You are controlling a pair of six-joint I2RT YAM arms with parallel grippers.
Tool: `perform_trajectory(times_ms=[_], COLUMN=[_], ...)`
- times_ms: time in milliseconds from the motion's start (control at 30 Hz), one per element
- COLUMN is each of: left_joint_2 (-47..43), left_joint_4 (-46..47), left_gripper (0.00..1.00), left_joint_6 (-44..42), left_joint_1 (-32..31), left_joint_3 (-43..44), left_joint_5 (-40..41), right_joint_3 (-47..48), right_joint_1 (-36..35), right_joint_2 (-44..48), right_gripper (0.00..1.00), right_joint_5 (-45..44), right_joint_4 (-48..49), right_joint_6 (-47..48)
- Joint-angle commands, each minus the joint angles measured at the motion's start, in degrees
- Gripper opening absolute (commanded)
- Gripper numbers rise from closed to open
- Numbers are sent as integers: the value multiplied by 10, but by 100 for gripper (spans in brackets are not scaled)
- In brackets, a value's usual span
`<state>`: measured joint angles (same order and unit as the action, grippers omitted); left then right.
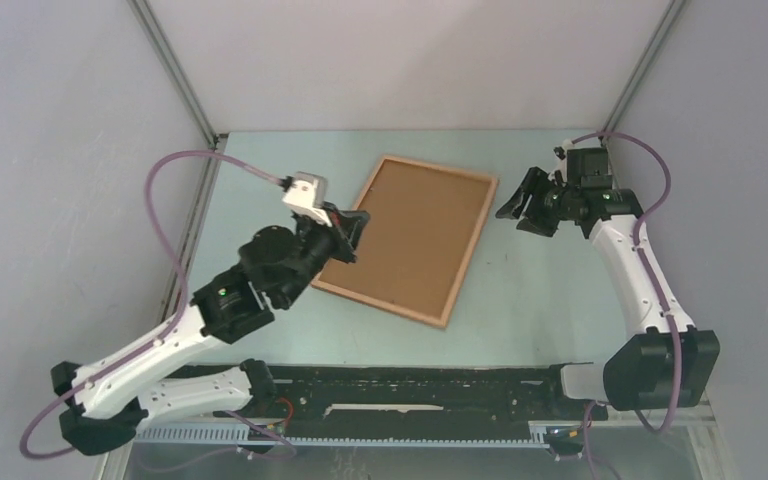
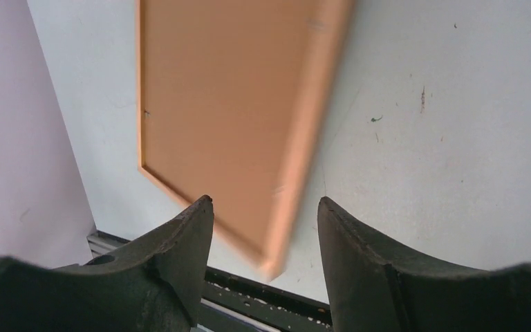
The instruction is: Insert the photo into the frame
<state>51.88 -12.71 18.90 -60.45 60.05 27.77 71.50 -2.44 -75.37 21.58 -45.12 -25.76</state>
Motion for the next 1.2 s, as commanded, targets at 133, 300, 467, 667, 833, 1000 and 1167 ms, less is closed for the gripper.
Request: perform_trajectory(times_ms=[133,300,467,667,833,1000,1167], left_joint_2=[7,20,84,125,141,134,133], left_joint_4=[-56,-107,-103,-45,17,64,83], left_gripper=[0,56,82,85,86,86,86], left_joint_6=[61,131,162,151,165,185,186], left_joint_1=[70,197,342,383,380,363,333], left_joint_3=[-4,-47,-102,-135,-173,-215,-227], left_joint_5=[-100,-196,-324,-382,-483,-503,-504], right_joint_3=[-89,-109,-107,-107,-82,-66,-31], right_joint_1=[33,17,-78,-113,-115,-112,-116], right_joint_2=[-33,-112,-196,-229,-265,-294,-346], right_gripper=[77,82,74,70,59,48,35], right_joint_5=[85,122,51,-21,-24,-1,13], right_joint_4=[121,126,104,109,70,58,32], right_joint_6=[-32,-27,-94,-125,-97,-84,-77])
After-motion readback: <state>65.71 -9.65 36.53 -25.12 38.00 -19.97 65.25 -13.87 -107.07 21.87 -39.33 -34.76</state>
